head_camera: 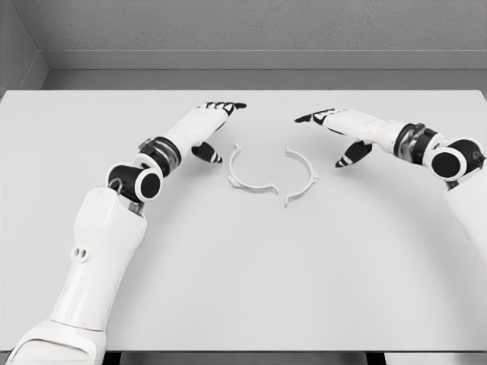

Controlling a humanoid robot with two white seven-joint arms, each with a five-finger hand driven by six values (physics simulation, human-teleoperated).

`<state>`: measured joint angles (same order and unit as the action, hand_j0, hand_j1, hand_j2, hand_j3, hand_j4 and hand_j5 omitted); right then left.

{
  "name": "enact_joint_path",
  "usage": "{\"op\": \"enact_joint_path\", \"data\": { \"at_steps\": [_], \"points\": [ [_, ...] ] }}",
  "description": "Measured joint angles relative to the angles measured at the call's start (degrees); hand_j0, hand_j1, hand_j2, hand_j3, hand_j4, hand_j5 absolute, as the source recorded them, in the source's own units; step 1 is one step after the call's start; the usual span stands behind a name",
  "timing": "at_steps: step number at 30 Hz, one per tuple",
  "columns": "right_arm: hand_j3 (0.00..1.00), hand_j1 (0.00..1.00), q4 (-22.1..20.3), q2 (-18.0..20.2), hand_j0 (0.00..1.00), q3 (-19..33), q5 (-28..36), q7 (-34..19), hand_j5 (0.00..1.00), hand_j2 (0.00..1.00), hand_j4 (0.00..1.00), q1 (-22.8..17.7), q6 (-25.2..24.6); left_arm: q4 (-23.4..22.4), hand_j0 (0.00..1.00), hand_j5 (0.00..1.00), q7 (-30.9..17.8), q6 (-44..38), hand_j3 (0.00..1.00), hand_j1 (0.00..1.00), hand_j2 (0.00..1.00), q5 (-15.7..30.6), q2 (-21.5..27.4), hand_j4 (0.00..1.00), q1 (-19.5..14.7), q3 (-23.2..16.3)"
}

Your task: Assemble PVC drainage pipe clamps

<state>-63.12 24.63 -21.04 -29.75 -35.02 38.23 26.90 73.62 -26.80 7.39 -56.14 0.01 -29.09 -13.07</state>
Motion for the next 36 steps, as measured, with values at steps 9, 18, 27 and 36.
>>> {"op": "enact_joint_path", "data": {
  "at_steps": [9, 18, 27, 36],
  "points": [
    [1.0, 1.0, 2.9, 2.6, 1.0, 0.2, 0.5, 0.0, 1.0, 1.0, 1.0, -0.3, 0.3, -4.1, 1.0, 1.0, 0.1, 0.1, 1.0, 1.0, 1.0, 0.0, 0.0, 1.0, -2.1, -0.1],
    [1.0, 1.0, 0.3, 2.9, 1.0, -0.2, 0.5, 0.0, 1.0, 1.0, 1.0, -0.3, 0.3, -6.1, 1.0, 1.0, 0.2, 0.1, 1.0, 1.0, 1.0, 0.0, 0.0, 1.0, -3.6, -2.0],
    [1.0, 1.0, -0.2, 2.8, 1.0, -0.3, 0.6, 0.0, 1.0, 1.0, 1.0, -0.4, 0.3, -7.4, 1.0, 1.0, 0.9, 0.1, 1.0, 1.0, 1.0, -0.8, 0.0, 1.0, -4.2, -3.4],
    [1.0, 1.0, -2.2, 3.2, 1.0, -0.4, 0.7, 0.0, 1.0, 1.0, 1.0, -1.1, 0.4, -8.3, 1.0, 1.0, 1.0, 0.1, 1.0, 1.0, 1.0, -2.0, 0.0, 1.0, -5.4, -4.6]
  ]
}}
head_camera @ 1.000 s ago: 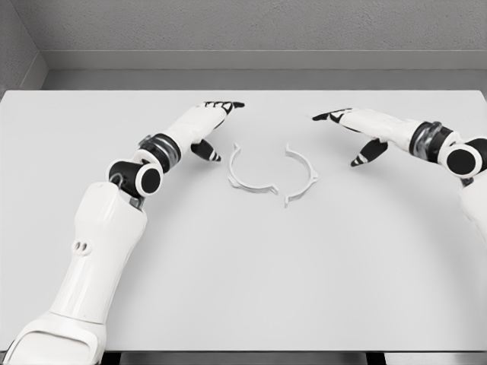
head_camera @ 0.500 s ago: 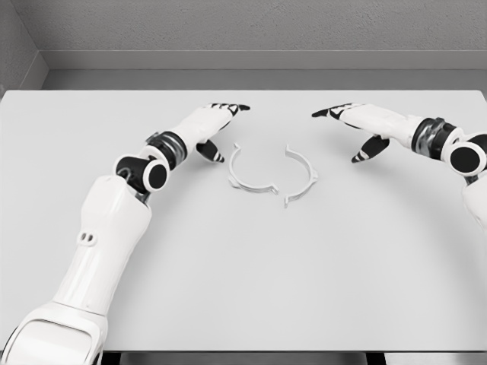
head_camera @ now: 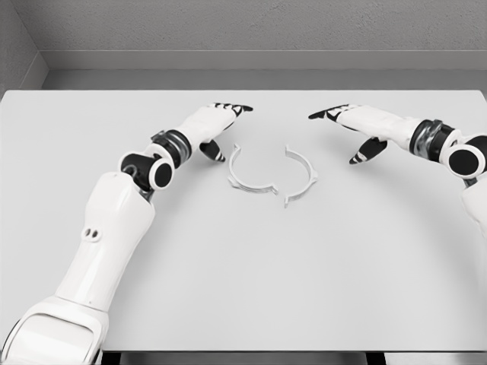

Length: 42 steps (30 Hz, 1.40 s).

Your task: Assemble PVC drainage pipe clamps

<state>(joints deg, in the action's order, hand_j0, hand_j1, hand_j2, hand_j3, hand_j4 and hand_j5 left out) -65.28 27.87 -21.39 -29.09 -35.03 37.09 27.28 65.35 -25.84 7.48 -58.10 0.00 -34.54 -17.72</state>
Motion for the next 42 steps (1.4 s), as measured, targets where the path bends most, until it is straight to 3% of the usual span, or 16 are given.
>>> {"op": "enact_joint_path", "data": {
  "at_steps": [42],
  "points": [
    [1.0, 1.0, 0.1, 2.1, 1.0, 0.2, -0.1, 0.0, 1.0, 1.0, 1.0, 0.4, 0.0, 0.3, 1.0, 1.0, 0.5, 0.5, 1.0, 1.0, 1.0, 1.3, 0.0, 1.0, -0.9, -6.3]
  ]
}}
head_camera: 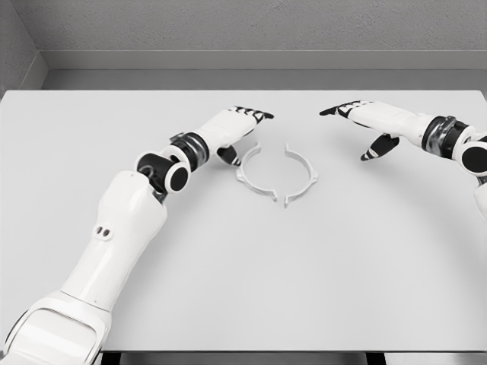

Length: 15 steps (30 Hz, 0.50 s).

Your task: Assemble PVC drainage pipe clamps

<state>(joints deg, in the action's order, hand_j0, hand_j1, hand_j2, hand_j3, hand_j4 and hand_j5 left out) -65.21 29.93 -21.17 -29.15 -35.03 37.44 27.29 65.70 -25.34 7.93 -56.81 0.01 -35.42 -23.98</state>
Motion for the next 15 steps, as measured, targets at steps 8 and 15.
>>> {"op": "enact_joint_path", "data": {
  "at_steps": [8, 15],
  "points": [
    [1.0, 1.0, 0.0, 0.5, 1.0, 0.0, 0.0, 0.0, 1.0, 1.0, 1.0, 0.0, 0.0, 0.7, 1.0, 1.0, 0.0, 0.0, 1.0, 1.0, 1.0, 1.0, 0.0, 1.0, 0.0, -1.4],
    [1.0, 1.0, -0.1, 0.5, 1.0, 0.0, 0.0, 0.0, 1.0, 1.0, 1.0, -0.1, 0.0, 1.2, 1.0, 1.0, 0.0, 0.0, 1.0, 1.0, 1.0, 1.5, 0.0, 1.0, 0.0, -2.1]
  ]
}}
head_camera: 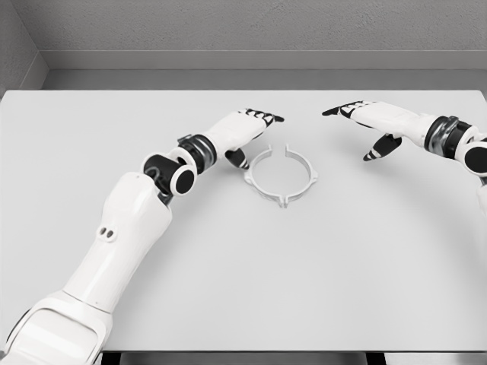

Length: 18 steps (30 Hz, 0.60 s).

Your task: Assemble PVC drainage pipe clamps

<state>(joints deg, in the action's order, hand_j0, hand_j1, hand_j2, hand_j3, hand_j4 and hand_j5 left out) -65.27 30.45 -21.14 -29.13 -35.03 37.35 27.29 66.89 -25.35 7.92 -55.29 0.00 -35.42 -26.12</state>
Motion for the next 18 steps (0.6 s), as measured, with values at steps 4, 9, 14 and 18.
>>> {"op": "enact_joint_path", "data": {
  "at_steps": [4, 9, 14, 18],
  "points": [
    [1.0, 1.0, 0.0, 0.0, 1.0, 0.0, 0.0, 0.0, 1.0, 1.0, 1.0, 0.0, 0.0, 0.3, 1.0, 1.0, 0.0, -0.1, 1.0, 1.0, 1.0, 0.2, 0.0, 1.0, 0.0, 0.2],
    [1.0, 1.0, 0.0, 0.0, 1.0, 0.0, 0.0, 0.0, 1.0, 1.0, 1.0, 0.0, 0.0, 0.5, 1.0, 1.0, 0.0, -0.3, 1.0, 1.0, 1.0, 0.2, 0.0, 1.0, -0.1, 1.2],
    [1.0, 1.0, 0.0, 0.0, 1.0, 0.0, 0.0, 0.0, 1.0, 1.0, 1.0, -0.1, 0.0, 0.6, 1.0, 1.0, -0.1, -0.3, 1.0, 1.0, 1.0, 0.2, 0.0, 1.0, 0.5, 3.7],
    [1.0, 1.0, -0.1, 0.0, 1.0, 0.0, 0.0, 0.0, 1.0, 1.0, 1.0, -0.1, 0.0, 2.2, 1.0, 1.0, -0.1, -0.2, 1.0, 1.0, 1.0, 0.2, 0.0, 1.0, 1.5, 4.9]
  ]
}}
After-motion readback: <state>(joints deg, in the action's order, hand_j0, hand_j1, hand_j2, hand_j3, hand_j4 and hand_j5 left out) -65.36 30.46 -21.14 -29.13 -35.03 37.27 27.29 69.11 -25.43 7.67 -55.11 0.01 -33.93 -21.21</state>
